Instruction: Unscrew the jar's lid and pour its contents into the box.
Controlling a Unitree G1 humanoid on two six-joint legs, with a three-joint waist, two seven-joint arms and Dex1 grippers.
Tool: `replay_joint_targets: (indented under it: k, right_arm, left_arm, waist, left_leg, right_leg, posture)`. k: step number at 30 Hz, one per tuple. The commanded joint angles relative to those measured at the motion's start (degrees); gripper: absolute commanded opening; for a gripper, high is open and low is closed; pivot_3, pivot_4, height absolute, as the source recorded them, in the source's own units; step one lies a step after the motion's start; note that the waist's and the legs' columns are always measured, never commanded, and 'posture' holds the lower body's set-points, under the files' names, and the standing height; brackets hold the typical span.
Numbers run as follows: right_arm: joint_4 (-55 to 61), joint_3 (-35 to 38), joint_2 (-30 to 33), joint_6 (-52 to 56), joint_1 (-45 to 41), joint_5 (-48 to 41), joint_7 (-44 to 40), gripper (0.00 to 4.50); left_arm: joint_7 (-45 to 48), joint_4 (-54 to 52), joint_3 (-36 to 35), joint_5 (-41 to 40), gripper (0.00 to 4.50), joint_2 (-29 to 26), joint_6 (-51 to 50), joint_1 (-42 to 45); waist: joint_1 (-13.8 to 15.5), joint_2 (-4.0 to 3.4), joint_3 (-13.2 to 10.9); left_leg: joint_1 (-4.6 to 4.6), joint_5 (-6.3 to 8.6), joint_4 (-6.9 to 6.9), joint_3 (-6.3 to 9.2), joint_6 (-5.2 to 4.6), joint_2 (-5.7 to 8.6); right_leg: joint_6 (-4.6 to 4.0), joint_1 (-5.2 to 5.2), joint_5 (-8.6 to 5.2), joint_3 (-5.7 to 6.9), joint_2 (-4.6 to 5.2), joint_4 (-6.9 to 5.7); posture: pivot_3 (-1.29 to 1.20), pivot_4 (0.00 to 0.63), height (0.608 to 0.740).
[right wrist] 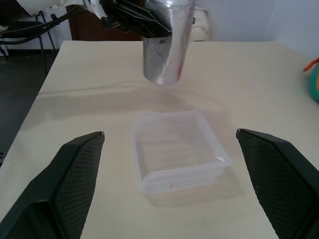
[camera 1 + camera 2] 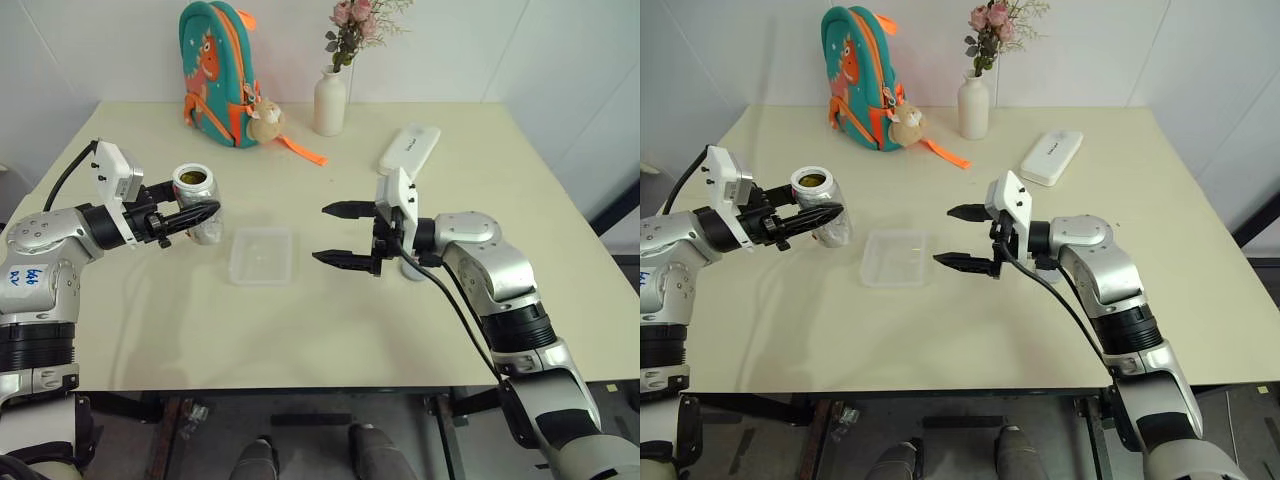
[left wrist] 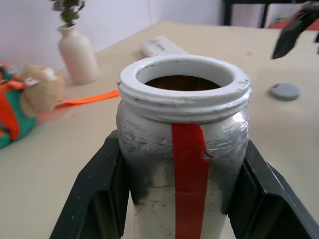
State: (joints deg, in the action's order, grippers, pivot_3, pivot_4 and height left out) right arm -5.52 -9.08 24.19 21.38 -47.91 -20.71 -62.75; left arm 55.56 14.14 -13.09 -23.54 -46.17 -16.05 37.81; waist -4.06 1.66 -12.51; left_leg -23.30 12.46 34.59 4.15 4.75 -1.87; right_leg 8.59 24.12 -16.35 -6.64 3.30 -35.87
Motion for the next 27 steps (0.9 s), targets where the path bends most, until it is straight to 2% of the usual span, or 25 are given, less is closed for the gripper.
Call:
replay_joint_targets:
  k: [1, 6, 12, 16, 21, 22, 24, 27]
  right_arm:
    - [4.0, -0.1, 1.3, 0.2, -0.1, 1.0, 0.6, 4.46]
    - [5.8, 0.9, 1.8, 1.4, 2.6, 1.0, 2.3, 4.46]
    - [6.9, 1.9, 1.5, 2.4, 4.3, 0.7, 5.1, 4.46]
    - [7.1, 2.0, 1.9, 2.8, 5.2, 0.6, 5.5, 4.46]
    - [6.7, 2.8, 1.8, 2.7, 6.9, 0.5, 6.8, 4.46]
    - [6.6, 2.9, 1.7, 2.7, 7.1, 0.4, 7.1, 4.46]
    - [6.4, 3.1, 1.2, 2.9, 7.2, -0.1, 7.6, 4.46]
    - [6.2, 3.5, 0.2, 3.2, 7.3, -1.1, 8.1, 4.46]
  left_arm:
    - [-4.5, -0.7, 0.1, 4.1, 2.10, -0.2, 3.1, -0.2]
    - [-11.0, -1.5, 1.3, 8.9, 2.10, 1.5, 5.0, -0.5]
    - [-18.9, -3.9, 7.0, 19.2, 2.10, 2.8, 9.2, 1.0]
    - [-22.6, -3.7, 12.1, 28.9, 2.10, 1.2, 17.6, 0.6]
    - [-43.2, -2.5, 22.2, 58.5, 2.10, -6.2, 35.7, 2.8]
    - [-50.7, -3.8, 25.2, 68.3, 2.10, -8.8, 37.3, 3.3]
    - [-63.0, -6.3, 30.1, 84.1, 2.10, -12.2, 38.5, 3.9]
    - [-77.0, -7.0, 32.8, 97.1, 2.10, -11.9, 33.1, 4.2]
  waist:
    - [0.2, 0.00, 0.0]
    - [0.7, 0.01, 0.0]
    - [0.7, 0.01, 0.0]
    - [0.6, 0.01, 0.0]
    - [0.7, 0.02, 0.0]
    - [0.7, 0.03, 0.0]
    - [0.7, 0.03, 0.0]
    - [0.9, 0.04, 0.0]
  left_leg:
    - [0.00, 0.01, 0.00, 0.00, 0.00, 0.00]
    - [0.02, 0.01, 0.03, -0.01, 0.00, 0.00]
    - [0.02, 0.00, 0.11, -0.01, 0.00, 0.00]
    - [0.02, 0.00, 0.10, -0.01, 0.00, 0.00]
    - [0.02, 0.00, 0.07, -0.02, 0.00, 0.00]
    - [0.02, 0.00, 0.07, -0.04, 0.00, 0.01]
    - [0.02, 0.00, 0.08, -0.04, 0.00, 0.02]
    - [0.03, 0.01, 0.07, -0.09, -0.01, 0.06]
  right_leg:
    - [0.00, 0.00, 0.00, 0.00, 0.00, 0.01]
    - [-0.01, 0.00, -0.01, 0.02, 0.00, -0.05]
    - [-0.01, 0.00, 0.00, 0.01, 0.00, -0.11]
    - [-0.01, 0.00, 0.00, 0.01, 0.00, -0.09]
    - [0.00, 0.01, 0.00, -0.01, 0.00, -0.05]
    - [0.01, 0.01, 0.01, -0.04, 0.01, -0.05]
    - [0.02, 0.01, 0.01, -0.04, 0.01, -0.04]
    - [0.04, 0.01, 0.02, -0.07, 0.05, -0.04]
  posture:
    - [0.00, 0.150, 0.740]
    - [0.00, 0.150, 0.740]
    - [0.00, 0.150, 0.740]
    - [0.00, 0.150, 0.740]
    - [0.00, 0.150, 0.740]
    - [0.00, 0.150, 0.740]
    - [0.00, 0.150, 0.740]
    - [0.00, 0.150, 0.740]
